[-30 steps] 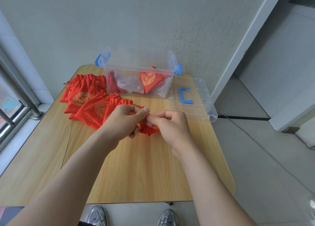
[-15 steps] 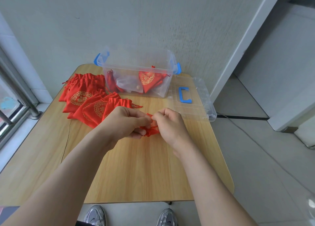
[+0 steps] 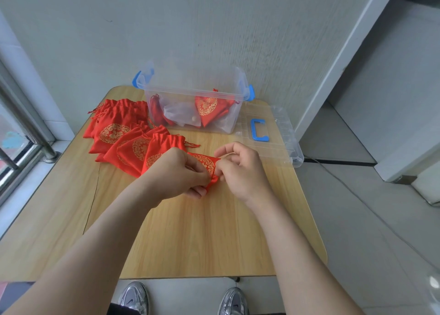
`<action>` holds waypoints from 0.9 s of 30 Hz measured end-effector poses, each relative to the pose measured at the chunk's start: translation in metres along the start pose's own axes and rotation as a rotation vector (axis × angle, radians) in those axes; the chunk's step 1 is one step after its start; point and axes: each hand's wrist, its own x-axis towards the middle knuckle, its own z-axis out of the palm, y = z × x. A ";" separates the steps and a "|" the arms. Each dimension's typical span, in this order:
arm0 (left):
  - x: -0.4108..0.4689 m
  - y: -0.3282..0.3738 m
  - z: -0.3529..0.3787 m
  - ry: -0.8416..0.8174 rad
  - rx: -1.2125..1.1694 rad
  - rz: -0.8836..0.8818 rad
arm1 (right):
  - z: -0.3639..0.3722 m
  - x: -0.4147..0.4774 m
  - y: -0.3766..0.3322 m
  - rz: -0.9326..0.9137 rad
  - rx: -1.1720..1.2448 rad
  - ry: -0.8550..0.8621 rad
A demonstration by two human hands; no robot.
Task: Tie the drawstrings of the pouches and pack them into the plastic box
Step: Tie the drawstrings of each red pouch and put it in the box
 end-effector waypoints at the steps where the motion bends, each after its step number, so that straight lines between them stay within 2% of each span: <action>1: -0.001 0.001 0.001 -0.024 0.016 0.010 | -0.001 0.001 0.000 0.003 0.023 -0.001; 5: -0.003 0.003 0.004 -0.078 0.032 0.042 | -0.004 0.001 0.003 0.025 0.095 -0.020; 9: 0.001 0.003 0.003 0.017 -0.068 0.001 | -0.006 0.003 0.005 0.011 0.212 0.045; 12: 0.004 0.002 0.001 0.062 -0.132 -0.021 | -0.005 0.005 0.011 -0.123 0.024 0.100; 17: 0.006 0.001 0.000 0.068 -0.132 -0.014 | -0.001 0.000 0.014 -0.356 -0.277 0.021; 27: 0.005 -0.001 -0.003 0.054 -0.141 -0.037 | 0.002 -0.002 0.015 -0.404 -0.478 -0.012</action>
